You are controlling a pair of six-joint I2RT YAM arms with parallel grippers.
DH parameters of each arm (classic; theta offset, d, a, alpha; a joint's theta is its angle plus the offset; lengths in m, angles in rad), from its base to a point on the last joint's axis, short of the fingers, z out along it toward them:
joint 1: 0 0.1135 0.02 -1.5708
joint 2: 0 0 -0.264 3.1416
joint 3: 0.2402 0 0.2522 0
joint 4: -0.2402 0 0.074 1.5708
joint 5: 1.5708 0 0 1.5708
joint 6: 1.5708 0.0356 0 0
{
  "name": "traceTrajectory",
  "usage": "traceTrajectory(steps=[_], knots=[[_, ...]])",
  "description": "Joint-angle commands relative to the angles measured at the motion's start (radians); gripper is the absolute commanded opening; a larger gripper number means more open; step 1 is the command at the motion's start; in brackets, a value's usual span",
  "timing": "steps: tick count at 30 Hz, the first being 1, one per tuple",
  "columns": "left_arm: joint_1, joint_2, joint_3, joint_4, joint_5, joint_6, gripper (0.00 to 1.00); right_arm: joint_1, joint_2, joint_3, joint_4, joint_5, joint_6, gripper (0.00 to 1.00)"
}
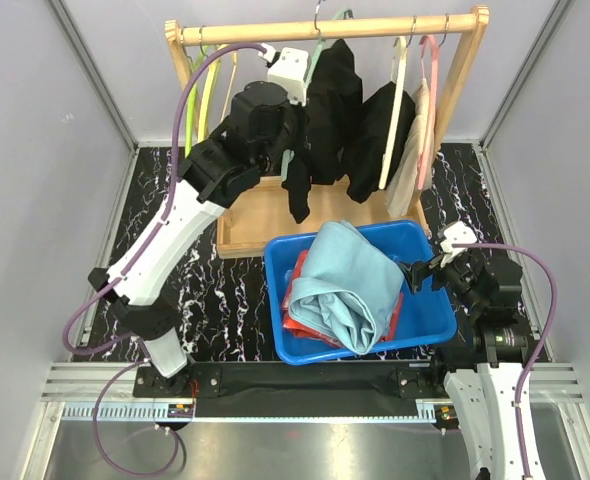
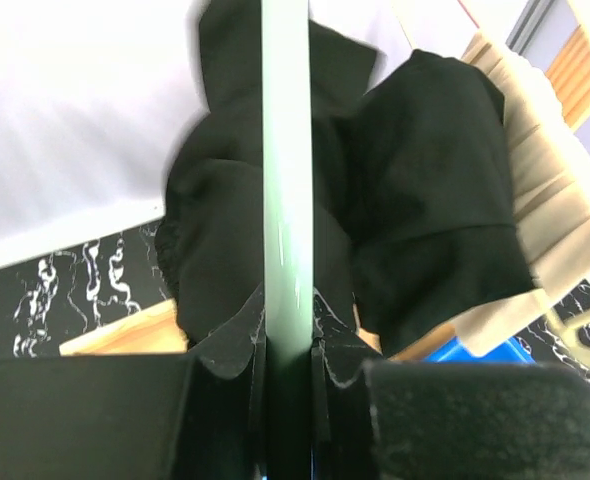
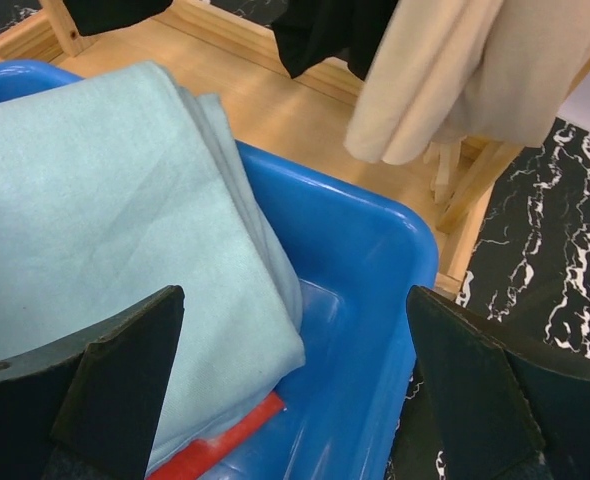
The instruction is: Remove the trousers from the hanger
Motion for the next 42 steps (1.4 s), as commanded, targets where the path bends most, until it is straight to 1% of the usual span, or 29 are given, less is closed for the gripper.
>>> traceTrajectory(steps=[1,5,6,8,9,11,12,14,18,19,20,22,23,24,26,27,29,30,32,33,34,36,37,38,40,42], knots=[[0.025,-0.151,0.007,0.324,-0.052,-0.044,0.00,-0.007,0.005,0.049,-0.007,-0.065,-0.034,1.00],[0.029,-0.206,-0.048,0.299,-0.043,-0.058,0.00,-0.007,0.022,0.101,-0.044,-0.160,-0.078,1.00],[0.029,-0.220,-0.060,0.297,-0.041,-0.063,0.00,-0.007,0.028,0.111,-0.050,-0.210,-0.102,1.00],[0.029,-0.254,-0.097,0.290,-0.040,-0.064,0.00,-0.005,0.061,0.142,-0.079,-0.273,-0.133,1.00],[0.029,-0.264,-0.111,0.288,-0.041,-0.066,0.00,-0.005,0.074,0.153,-0.088,-0.331,-0.167,1.00],[0.029,-0.296,-0.145,0.281,-0.038,-0.073,0.00,-0.005,0.124,0.186,-0.110,-0.381,-0.196,1.00],[0.029,-0.307,-0.157,0.279,-0.032,-0.078,0.00,-0.005,0.143,0.199,-0.121,-0.425,-0.236,1.00],[0.029,-0.341,-0.197,0.274,-0.018,-0.093,0.00,-0.005,0.198,0.232,-0.148,-0.465,-0.274,1.00],[0.029,-0.402,-0.276,0.276,-0.003,-0.119,0.00,0.005,0.279,0.288,-0.197,-0.556,-0.401,1.00],[0.029,-0.412,-0.305,0.276,-0.002,-0.129,0.00,0.016,0.310,0.299,-0.226,-0.564,-0.426,1.00],[0.029,-0.424,-0.319,0.279,0.003,-0.135,0.00,0.053,0.325,0.324,-0.248,-0.565,-0.455,1.00],[0.029,-0.455,-0.356,0.276,0.009,-0.155,0.00,0.105,0.368,0.351,-0.308,-0.529,-0.549,1.00],[0.029,-0.465,-0.368,0.274,0.014,-0.161,0.00,0.187,0.380,0.374,-0.323,-0.503,-0.576,1.00],[0.029,-0.473,-0.379,0.274,0.015,-0.176,0.00,0.226,0.390,0.384,-0.335,-0.442,-0.625,1.00],[0.029,-0.504,-0.418,0.271,0.021,-0.187,0.00,0.304,0.414,0.401,-0.339,-0.392,-0.658,1.00],[0.029,-0.516,-0.431,0.271,0.022,-0.201,0.00,0.365,0.419,0.404,-0.331,-0.355,-0.673,1.00],[0.029,-0.542,-0.465,0.271,0.026,-0.208,0.00,0.413,0.454,0.432,-0.319,-0.326,-0.695,1.00],[0.029,-0.551,-0.473,0.270,0.025,-0.216,0.00,0.467,0.469,0.441,-0.313,-0.297,-0.702,1.00],[0.029,-0.571,-0.496,0.267,0.029,-0.224,0.00,0.518,0.512,0.470,-0.268,-0.265,-0.702,1.00],[0.029,-0.576,-0.502,0.264,0.031,-0.231,0.00,0.568,0.525,0.478,-0.241,-0.222,-0.678,1.00],[0.029,-0.582,-0.511,0.262,0.034,-0.236,0.00,0.600,0.547,0.483,-0.154,-0.193,-0.654,1.00],[0.029,-0.600,-0.525,0.261,0.041,-0.248,0.00,0.657,0.577,0.510,-0.074,-0.107,-0.598,1.00],[0.029,-0.605,-0.537,0.261,0.043,-0.251,0.00,0.718,0.610,0.524,-0.013,-0.081,-0.586,0.99],[0.029,-0.616,-0.542,0.261,0.046,-0.254,0.00,0.746,0.632,0.551,0.017,-0.021,-0.549,1.00],[0.029,-0.628,-0.562,0.262,0.045,-0.262,0.00,0.801,0.690,0.584,0.068,0.015,-0.523,1.00],[0.029,-0.642,-0.576,0.258,0.045,-0.267,0.00,0.823,0.721,0.622,0.085,0.042,-0.480,1.00]])
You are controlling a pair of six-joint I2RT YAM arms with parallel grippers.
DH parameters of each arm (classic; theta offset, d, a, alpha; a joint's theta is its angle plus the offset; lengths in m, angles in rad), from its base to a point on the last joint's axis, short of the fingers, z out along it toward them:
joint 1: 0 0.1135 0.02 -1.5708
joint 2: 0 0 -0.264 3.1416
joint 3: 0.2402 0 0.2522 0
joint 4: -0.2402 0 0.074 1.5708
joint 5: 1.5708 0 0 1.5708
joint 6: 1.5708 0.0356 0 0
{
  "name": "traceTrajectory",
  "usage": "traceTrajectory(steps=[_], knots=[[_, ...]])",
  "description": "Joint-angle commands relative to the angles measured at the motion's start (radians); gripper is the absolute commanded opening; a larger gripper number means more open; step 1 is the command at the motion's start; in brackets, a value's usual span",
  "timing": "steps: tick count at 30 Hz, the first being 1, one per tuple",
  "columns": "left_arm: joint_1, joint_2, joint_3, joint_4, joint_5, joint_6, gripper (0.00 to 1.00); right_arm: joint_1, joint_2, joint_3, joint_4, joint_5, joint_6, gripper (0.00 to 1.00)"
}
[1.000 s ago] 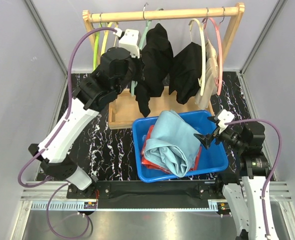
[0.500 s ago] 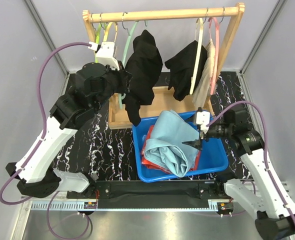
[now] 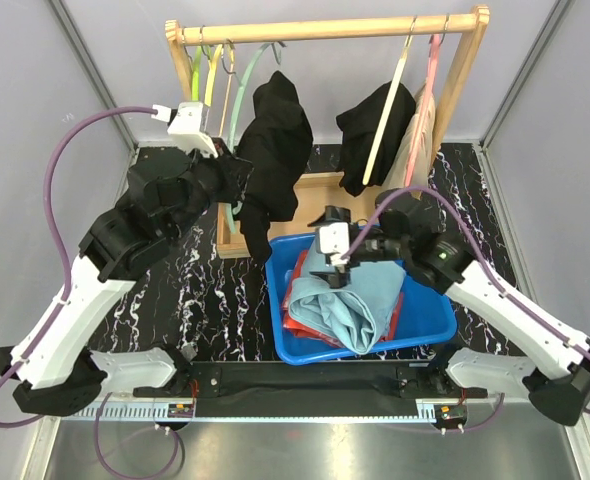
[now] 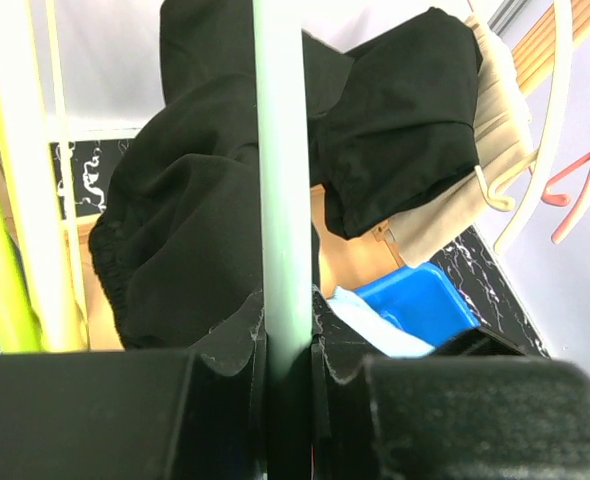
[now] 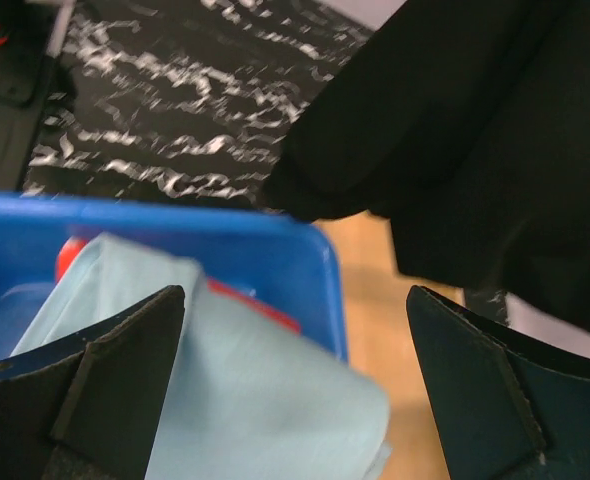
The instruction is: Remove the trousers from the hanger
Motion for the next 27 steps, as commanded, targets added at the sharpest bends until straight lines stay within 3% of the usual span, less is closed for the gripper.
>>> traceTrajectory(steps=[1,9,18,27], knots=[[0.006,-0.069,0.003,0.226,0.005,-0.022,0.00,0.039,0.053,0.078,0.169,0.119,0.098,1.00],[0.006,-0.112,-0.041,0.225,0.019,-0.047,0.00,0.139,0.152,0.101,0.505,0.452,0.267,1.00],[0.004,-0.135,-0.073,0.243,0.070,-0.087,0.00,0.156,0.280,0.190,0.566,0.573,0.388,1.00],[0.006,-0.155,-0.089,0.188,0.088,-0.079,0.00,0.115,0.306,0.218,0.637,0.687,0.268,0.98]])
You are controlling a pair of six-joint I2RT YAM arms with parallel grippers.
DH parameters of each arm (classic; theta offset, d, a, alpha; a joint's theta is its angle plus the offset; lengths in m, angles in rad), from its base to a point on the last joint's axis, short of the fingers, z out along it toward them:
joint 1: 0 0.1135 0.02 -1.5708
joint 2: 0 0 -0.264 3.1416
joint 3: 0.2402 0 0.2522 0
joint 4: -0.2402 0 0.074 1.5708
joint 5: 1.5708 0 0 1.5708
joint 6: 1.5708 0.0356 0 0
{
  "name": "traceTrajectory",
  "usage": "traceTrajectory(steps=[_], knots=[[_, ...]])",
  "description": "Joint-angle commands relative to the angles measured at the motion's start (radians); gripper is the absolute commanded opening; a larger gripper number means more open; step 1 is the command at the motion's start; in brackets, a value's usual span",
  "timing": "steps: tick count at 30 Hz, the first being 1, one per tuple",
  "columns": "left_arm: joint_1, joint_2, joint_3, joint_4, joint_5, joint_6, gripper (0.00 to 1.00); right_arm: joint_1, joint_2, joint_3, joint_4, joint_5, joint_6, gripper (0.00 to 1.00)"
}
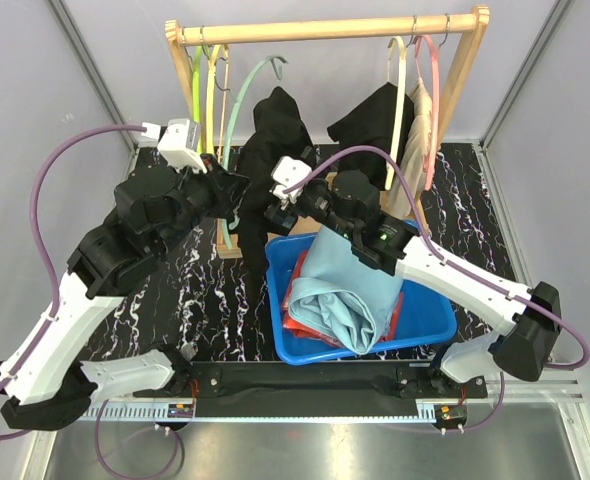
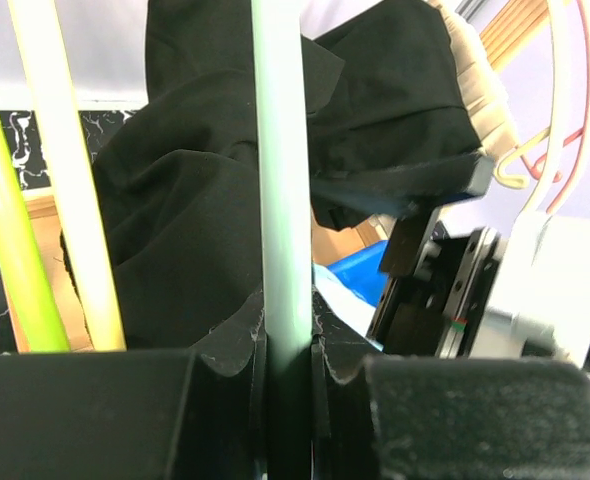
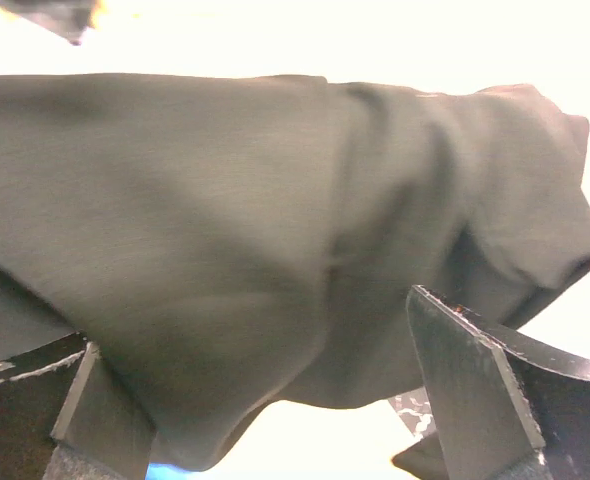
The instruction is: Remove the trousers from the hanger
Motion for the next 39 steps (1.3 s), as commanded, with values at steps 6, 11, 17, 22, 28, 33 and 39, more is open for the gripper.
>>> traceTrajectory(steps=[6,11,17,22,28,33,39], knots=[[0.004,-0.052,0.027,0.173,0.086,-0.003,0.00,-0.099,0.034,0.124,0.075,0.039,-0.040,0.98],[0.004,-0.055,0.033,0.167,0.156,-0.003,0.00,-0.140,0.108,0.211,0.040,-0.065,0.007,0.89],[0.004,-0.074,0.017,0.158,0.167,0.006,0.00,-0.177,0.139,0.314,-0.131,-0.318,0.058,0.13],[0.004,-0.072,-0.014,0.139,0.109,0.013,0.00,-0.197,0.093,0.398,-0.302,-0.446,0.047,0.00],[0.015,-0.029,-0.034,0.115,-0.015,0.003,0.00,-0.219,0.076,0.761,-0.478,-0.486,0.107,0.00],[0.027,0.034,-0.043,0.113,-0.023,-0.005,0.00,-0.217,0.117,1.007,-0.589,-0.486,0.150,0.00],[0.035,0.064,-0.063,0.099,-0.045,0.001,0.00,-0.219,0.184,1.287,-0.662,-0.460,0.155,0.00]])
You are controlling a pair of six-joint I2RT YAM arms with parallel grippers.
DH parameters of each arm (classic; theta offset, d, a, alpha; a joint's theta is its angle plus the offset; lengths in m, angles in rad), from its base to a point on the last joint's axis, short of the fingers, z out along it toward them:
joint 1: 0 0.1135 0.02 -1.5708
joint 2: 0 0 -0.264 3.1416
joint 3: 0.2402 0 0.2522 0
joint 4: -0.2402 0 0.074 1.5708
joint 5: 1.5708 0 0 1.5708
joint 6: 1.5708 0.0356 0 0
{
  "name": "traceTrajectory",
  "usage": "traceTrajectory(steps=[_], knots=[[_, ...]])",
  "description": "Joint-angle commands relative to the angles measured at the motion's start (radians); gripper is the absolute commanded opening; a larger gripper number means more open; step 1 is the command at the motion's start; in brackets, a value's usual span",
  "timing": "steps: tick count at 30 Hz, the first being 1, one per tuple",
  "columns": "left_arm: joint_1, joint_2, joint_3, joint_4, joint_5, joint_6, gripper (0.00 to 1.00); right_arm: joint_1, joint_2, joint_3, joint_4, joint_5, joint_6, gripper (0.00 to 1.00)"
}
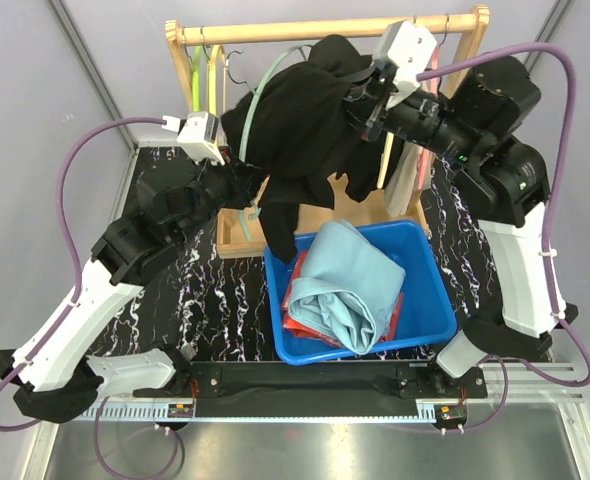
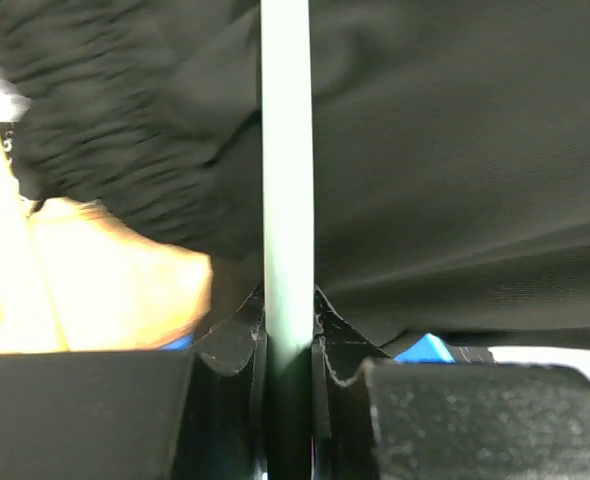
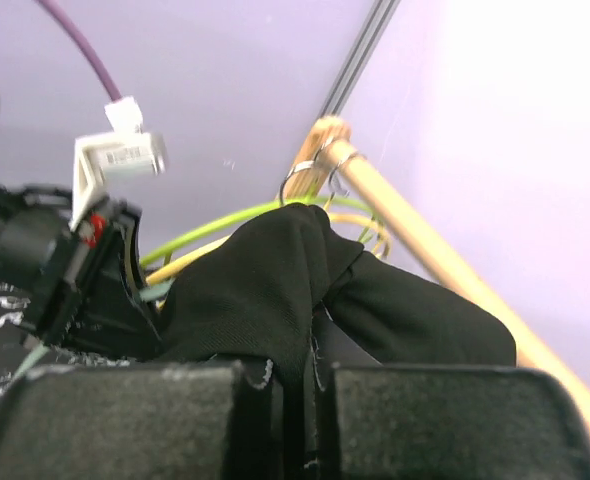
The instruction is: Remove the trousers from the hanger
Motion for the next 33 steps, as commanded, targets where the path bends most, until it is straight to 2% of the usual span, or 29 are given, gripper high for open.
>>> traceTrajectory(steps=[1,10,15,18,24,26,27,30,33], knots=[[0.024,0.015,-0.027,-0.027,-0.100,0.019,0.00,-0.004,0.016,0.197,0.070,-0.012,0.031,0.00],[0.061,0.029,-0.076,-0.041,-0.121,0.024,0.00,-0.005,0.049,0.442,0.034,0.030,-0.017,0.00],[0.074,0.059,-0.047,-0.044,-0.121,0.054,0.00,-0.004,0.026,0.482,-0.002,0.053,-0.037,0.00],[0.075,0.078,-0.003,-0.050,-0.117,0.073,0.00,-0.005,-0.011,0.463,-0.078,0.001,-0.015,0.00],[0.075,0.089,0.104,-0.066,-0.098,0.110,0.00,-0.011,-0.180,0.205,-0.279,-0.179,-0.087,0.00],[0.077,0.082,0.158,-0.064,-0.069,0.122,0.00,-0.028,-0.258,-0.005,-0.316,-0.249,-0.113,0.00],[0.077,0.082,0.158,-0.063,-0.058,0.125,0.00,-0.033,-0.284,-0.006,-0.322,-0.265,-0.121,0.00],[0.077,0.075,0.200,-0.063,-0.020,0.137,0.00,-0.048,-0.373,-0.246,-0.353,-0.285,-0.167,0.00],[0.075,0.061,0.218,-0.054,0.023,0.143,0.00,-0.054,-0.451,-0.377,-0.388,-0.266,-0.225,0.00]])
